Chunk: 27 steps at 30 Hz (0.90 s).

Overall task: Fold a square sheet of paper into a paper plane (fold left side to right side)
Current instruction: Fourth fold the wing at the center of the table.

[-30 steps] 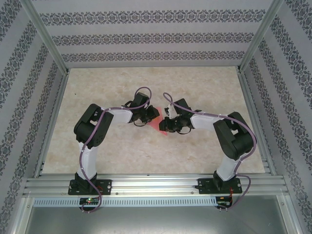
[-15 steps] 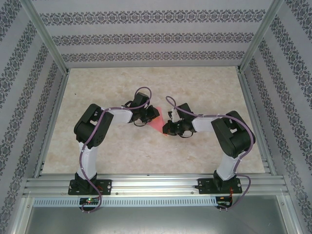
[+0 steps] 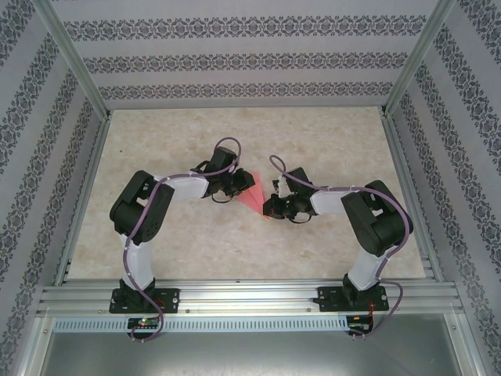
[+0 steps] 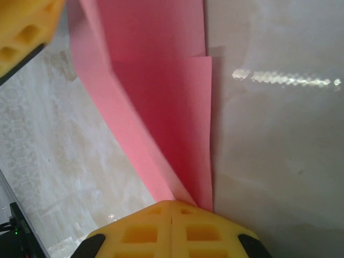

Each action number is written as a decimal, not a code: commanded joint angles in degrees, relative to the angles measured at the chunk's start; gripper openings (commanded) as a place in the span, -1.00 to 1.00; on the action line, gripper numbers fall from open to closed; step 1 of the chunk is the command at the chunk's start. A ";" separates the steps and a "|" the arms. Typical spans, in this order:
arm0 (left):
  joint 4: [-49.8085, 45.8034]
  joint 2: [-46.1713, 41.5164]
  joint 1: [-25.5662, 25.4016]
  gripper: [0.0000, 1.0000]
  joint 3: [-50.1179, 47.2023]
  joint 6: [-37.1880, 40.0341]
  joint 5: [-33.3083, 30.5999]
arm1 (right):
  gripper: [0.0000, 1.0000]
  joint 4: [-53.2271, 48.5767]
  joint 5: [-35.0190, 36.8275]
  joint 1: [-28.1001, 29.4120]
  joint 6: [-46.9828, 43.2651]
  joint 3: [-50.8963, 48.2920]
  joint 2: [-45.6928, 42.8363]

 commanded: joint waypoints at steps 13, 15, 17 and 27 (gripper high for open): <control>2.33 -1.78 -6.00 -0.61 -3.49 -0.96 1.47 | -0.98 -8.59 6.43 0.87 0.69 -0.89 2.94; 2.73 -1.05 -6.20 -0.61 -3.26 -1.32 1.58 | -0.98 -8.59 6.47 0.96 0.78 -0.79 3.02; 3.03 -0.37 -6.29 -0.61 -2.98 -1.59 1.77 | -0.98 -8.62 6.56 1.13 0.79 -0.71 3.12; 6.67 2.09 -6.37 -0.62 -4.28 -4.31 2.23 | -0.98 -9.28 7.19 1.60 0.92 -0.44 3.56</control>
